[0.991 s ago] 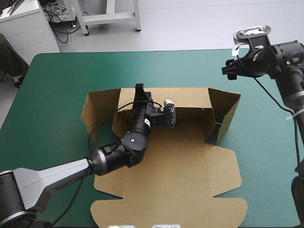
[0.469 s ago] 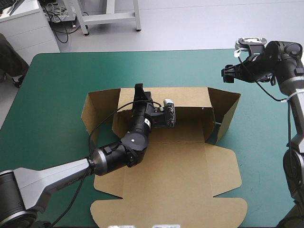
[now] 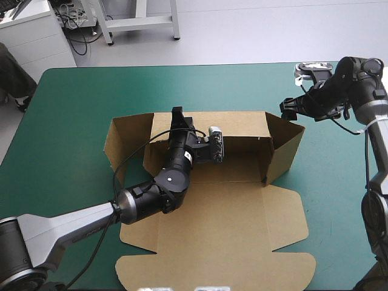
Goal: Fold the box
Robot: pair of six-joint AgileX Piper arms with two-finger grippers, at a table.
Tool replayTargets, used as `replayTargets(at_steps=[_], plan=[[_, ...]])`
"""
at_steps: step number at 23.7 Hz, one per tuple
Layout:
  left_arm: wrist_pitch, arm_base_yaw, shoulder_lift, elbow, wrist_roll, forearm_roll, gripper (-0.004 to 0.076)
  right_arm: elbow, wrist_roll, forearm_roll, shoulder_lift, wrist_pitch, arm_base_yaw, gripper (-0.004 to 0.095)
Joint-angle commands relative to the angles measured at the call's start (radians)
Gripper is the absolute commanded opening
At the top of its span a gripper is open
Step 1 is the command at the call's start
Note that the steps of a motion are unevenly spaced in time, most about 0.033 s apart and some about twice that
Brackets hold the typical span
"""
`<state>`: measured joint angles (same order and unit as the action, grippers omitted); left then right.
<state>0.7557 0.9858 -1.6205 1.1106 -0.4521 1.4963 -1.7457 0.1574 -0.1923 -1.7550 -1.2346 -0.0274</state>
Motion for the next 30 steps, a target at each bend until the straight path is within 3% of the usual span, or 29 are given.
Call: replayTargets(at_steps=[1, 8, 16, 30], plan=[[0.015, -0.004, 0.019, 0.011, -0.030, -0.071, -0.0032, 0.024, 0.030, -0.040, 0.074, -0.012, 0.004, 0.0806], [0.030, -0.004, 0.019, 0.011, -0.030, -0.071, -0.0031, 0.153, 0.124, -0.074, 0.179, -0.006, 0.004, 0.0806], [0.036, -0.004, 0.019, 0.011, -0.030, -0.071, -0.0031, 0.395, 0.369, -0.236, 0.322, 0.167, 0.004, 0.0803], [0.038, -0.004, 0.019, 0.011, -0.030, -0.067, -0.0031, 0.533, 0.486, -0.354, 0.341, 0.155, 0.004, 0.0803]])
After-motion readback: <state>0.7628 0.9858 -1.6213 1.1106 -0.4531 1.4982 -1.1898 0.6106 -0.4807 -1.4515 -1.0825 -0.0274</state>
